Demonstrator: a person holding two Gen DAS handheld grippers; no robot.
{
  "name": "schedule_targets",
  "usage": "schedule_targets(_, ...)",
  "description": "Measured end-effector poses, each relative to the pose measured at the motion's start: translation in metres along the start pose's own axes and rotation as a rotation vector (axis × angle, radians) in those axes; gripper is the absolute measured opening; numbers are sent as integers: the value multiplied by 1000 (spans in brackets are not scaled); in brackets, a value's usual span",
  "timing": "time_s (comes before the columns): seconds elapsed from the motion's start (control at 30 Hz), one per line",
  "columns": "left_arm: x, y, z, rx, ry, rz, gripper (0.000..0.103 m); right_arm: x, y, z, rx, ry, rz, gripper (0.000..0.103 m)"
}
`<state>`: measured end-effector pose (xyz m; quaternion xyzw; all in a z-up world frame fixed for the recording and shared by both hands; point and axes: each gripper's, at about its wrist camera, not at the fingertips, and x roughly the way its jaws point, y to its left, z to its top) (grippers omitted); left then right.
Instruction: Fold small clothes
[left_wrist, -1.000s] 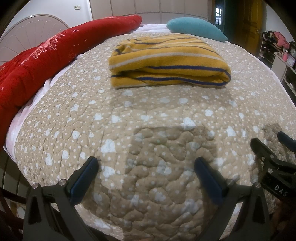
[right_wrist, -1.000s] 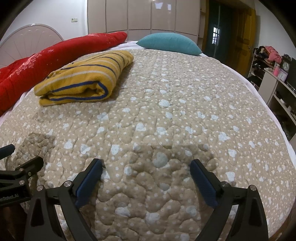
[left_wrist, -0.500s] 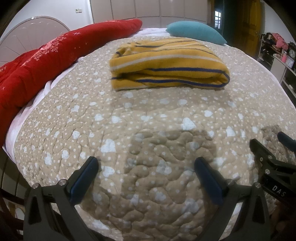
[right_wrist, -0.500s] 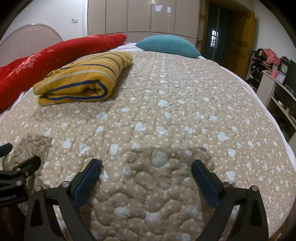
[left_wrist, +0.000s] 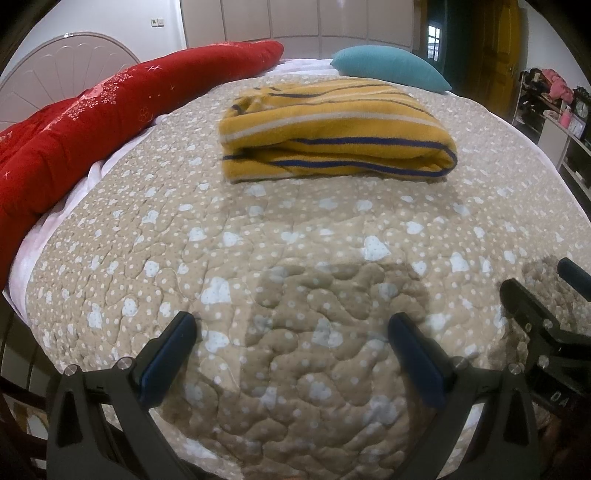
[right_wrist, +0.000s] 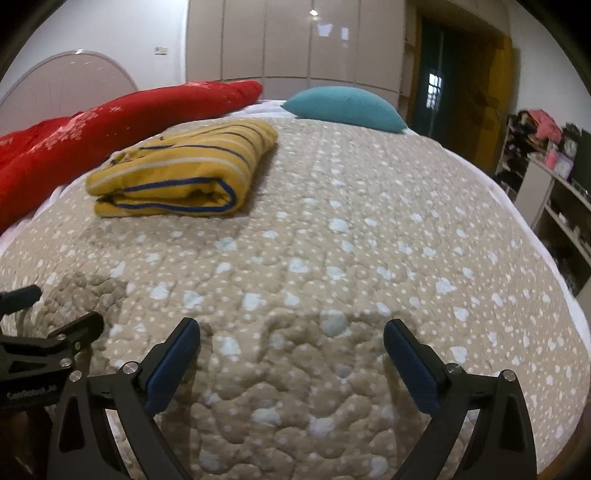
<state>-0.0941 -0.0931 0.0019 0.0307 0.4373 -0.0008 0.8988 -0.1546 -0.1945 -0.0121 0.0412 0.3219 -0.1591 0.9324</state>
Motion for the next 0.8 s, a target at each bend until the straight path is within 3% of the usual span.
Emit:
schedule_targets(0.27,0,2,2,-10,-4,-15,103,-1,3,3,-19,-17,2,102)
schedule_targets(0.57,-7,18,17,-41,-41,-81,103,-10,18,16,-34,-23,11,102)
schedule_targets(0.67,-9,25,30,-25,-84,-61,103,-3,22,30,-44,0,2,102)
schedule_targets(0.8,0,39,47,-42,-77,-42,103,6,26,38,-42,26,16,102)
